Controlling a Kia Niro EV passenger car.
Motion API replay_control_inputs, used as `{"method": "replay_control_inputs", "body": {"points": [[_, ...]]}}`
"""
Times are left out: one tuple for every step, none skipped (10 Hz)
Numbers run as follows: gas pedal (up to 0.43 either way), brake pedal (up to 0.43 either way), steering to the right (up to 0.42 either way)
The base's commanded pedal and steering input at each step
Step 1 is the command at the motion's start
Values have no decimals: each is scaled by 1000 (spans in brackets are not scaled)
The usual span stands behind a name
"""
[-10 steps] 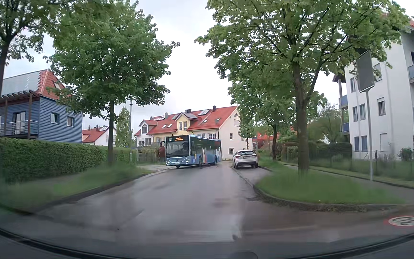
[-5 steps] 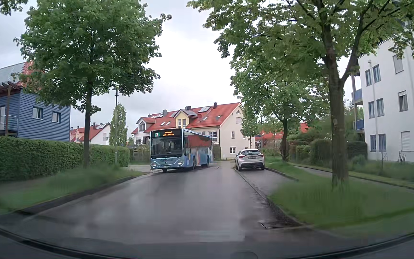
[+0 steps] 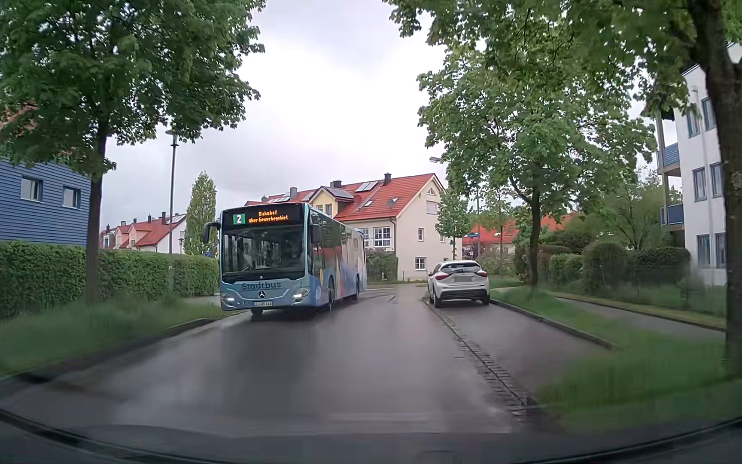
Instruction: Follow the waypoints while adhering to traffic rules and regulations
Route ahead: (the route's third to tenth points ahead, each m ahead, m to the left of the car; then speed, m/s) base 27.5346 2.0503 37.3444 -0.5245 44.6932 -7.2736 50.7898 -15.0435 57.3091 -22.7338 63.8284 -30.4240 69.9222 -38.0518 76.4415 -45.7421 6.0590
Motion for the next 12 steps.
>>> {"method": "replay_control_inputs", "body": {"points": [[59,0,-11],[59,0,-10],[59,0,-8],[59,0,-8],[59,0,-8],[67,0,-8],[87,0,-8],[110,0,-8],[110,0,-8],[110,0,-9],[110,0,-13],[110,0,-22]]}}
